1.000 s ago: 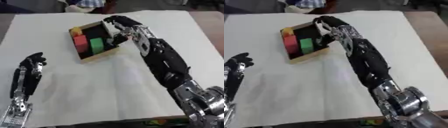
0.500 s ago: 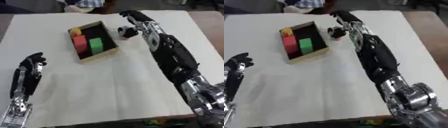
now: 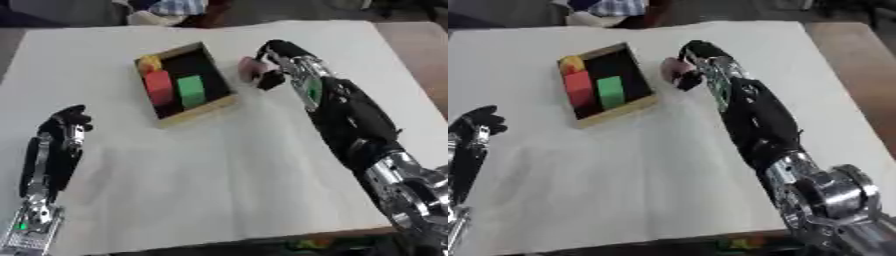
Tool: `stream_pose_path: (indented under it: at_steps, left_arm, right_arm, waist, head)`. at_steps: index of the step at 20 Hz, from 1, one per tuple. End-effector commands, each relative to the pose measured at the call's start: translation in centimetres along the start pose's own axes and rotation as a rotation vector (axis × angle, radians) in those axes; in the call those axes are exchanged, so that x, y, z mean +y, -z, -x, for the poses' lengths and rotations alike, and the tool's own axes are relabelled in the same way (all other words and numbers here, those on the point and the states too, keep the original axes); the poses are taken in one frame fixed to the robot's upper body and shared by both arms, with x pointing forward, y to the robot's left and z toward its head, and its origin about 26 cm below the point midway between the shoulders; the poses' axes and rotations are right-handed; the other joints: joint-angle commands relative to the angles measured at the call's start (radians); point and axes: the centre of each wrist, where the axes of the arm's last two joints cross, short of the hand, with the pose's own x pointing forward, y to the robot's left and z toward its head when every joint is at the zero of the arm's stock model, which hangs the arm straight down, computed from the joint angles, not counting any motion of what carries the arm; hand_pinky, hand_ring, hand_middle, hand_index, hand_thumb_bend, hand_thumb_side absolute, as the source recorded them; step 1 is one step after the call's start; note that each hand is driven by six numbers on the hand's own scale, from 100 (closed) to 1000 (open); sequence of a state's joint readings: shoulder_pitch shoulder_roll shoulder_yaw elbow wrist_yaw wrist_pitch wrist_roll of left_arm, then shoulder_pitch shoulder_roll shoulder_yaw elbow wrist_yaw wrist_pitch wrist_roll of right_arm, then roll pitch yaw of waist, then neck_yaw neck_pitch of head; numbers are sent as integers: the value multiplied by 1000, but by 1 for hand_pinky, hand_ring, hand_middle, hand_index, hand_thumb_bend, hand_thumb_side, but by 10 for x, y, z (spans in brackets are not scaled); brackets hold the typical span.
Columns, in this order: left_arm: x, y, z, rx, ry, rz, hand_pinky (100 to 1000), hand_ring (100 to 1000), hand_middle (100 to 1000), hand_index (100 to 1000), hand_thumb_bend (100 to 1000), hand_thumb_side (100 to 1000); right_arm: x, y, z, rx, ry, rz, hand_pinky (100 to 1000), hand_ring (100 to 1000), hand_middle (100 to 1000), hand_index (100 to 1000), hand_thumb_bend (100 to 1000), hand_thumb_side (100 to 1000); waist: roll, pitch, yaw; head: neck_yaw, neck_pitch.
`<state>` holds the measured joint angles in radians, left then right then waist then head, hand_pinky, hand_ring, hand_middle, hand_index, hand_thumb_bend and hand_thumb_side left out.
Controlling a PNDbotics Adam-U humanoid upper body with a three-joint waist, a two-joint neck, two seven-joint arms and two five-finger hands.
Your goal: Pick up objects on the table and place them in the box.
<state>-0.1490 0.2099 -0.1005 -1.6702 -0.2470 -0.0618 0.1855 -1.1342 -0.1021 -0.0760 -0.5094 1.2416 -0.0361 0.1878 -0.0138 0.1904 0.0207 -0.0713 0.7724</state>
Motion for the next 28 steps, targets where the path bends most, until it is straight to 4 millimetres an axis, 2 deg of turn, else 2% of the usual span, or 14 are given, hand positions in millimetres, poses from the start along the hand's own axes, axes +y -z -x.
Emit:
stream_pose_path:
  at_steps: [1, 4, 6, 11, 15, 17, 20, 21, 24, 28]
  left_arm:
    - [4, 3, -5, -24, 10, -2, 777, 644, 614, 801, 120, 833]
    - [4, 3, -4, -24, 10, -2, 777, 644, 614, 801, 119, 833]
    - [4, 3, -5, -25, 11, -2, 777, 644, 614, 801, 120, 833]
    - [3, 4, -6, -30, 7, 5, 777, 644, 614, 801, 119, 833]
    - [1, 6, -8, -38, 3, 14, 776, 643, 613, 801, 119, 831]
    - [0, 6, -9, -41, 1, 20, 777, 643, 613, 801, 119, 831]
    - [-1, 6, -10, -43, -2, 24, 777, 643, 613, 801, 118, 831]
    - [-1, 7, -10, -44, -3, 24, 777, 643, 613, 801, 118, 831]
    - [-1, 7, -10, -44, -4, 25, 777, 643, 613, 801, 118, 832]
    - [-1, 6, -9, -41, -5, 24, 777, 642, 612, 801, 119, 832]
  right_arm:
    - [-21, -1, -1, 0, -47, 95, 849, 848, 821, 550, 100, 173]
    - [-32, -2, -9, -29, -59, 219, 840, 831, 796, 489, 100, 132]
    - [-43, -3, -17, -71, -72, 299, 839, 826, 793, 480, 100, 125]
    - [-67, -5, -50, -203, -70, 404, 840, 824, 790, 474, 100, 128]
    - [-66, -4, -78, -265, -78, 398, 841, 826, 795, 487, 100, 145]
    - [-58, -3, -88, -272, -83, 367, 844, 830, 801, 519, 100, 164]
    - [-42, 0, -98, -265, -97, 302, 848, 839, 813, 636, 100, 199]
    - [-37, 1, -99, -255, -98, 282, 848, 840, 815, 652, 100, 203]
    - [-24, 2, -98, -219, -92, 247, 849, 843, 825, 795, 100, 245]
    - [-20, 2, -94, -192, -89, 236, 851, 846, 832, 882, 100, 322]
  waist:
    - [11, -22, 3]
    - [9, -22, 6]
    - [8, -22, 8]
    - [10, -22, 15]
    - [14, -21, 31]
    - [16, -19, 42]
    - [18, -17, 57]
    - [19, -16, 61]
    - [20, -15, 65]
    - [18, -15, 61]
  head:
    - [-1, -2]
    - [-1, -2]
    - [-2, -2]
    - [-8, -2]
    - [-21, -2]
    - [-30, -2]
    - [-40, -2]
    - [-42, -2]
    - [-45, -2]
    - [-42, -2]
